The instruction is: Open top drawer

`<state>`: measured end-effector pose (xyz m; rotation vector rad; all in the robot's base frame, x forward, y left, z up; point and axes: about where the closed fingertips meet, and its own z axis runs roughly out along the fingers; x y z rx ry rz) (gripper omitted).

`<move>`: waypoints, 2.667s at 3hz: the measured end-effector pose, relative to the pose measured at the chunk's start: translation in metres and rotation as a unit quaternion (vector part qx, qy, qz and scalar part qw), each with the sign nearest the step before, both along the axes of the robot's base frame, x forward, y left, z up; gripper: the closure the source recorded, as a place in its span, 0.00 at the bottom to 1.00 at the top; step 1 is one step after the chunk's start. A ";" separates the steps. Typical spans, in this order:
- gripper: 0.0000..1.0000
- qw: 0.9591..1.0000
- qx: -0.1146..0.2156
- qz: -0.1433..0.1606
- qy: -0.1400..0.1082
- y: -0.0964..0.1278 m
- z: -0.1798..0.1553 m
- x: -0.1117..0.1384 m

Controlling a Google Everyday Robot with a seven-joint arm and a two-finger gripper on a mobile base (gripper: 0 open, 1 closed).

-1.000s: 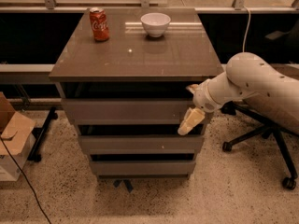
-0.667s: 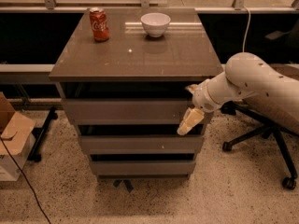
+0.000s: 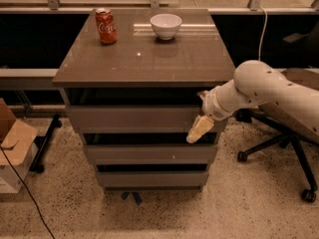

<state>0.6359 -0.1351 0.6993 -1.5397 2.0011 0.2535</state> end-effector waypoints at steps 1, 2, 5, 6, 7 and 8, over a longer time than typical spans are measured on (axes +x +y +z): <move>0.03 1.000 -0.005 -0.004 0.013 -0.004 -0.023 0.012; 0.25 0.999 -0.006 -0.002 0.031 -0.008 -0.037 0.011; 0.76 0.999 -0.010 -0.005 0.041 -0.015 -0.028 0.002; 0.54 0.999 -0.010 -0.005 0.041 -0.015 -0.022 0.002; 0.30 0.999 -0.010 -0.005 0.041 -0.015 -0.021 0.002; 0.07 0.999 -0.017 0.000 0.042 -0.014 -0.023 0.001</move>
Offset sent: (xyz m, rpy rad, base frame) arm 0.0118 -0.0160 -0.0501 -0.0139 0.1007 -0.0026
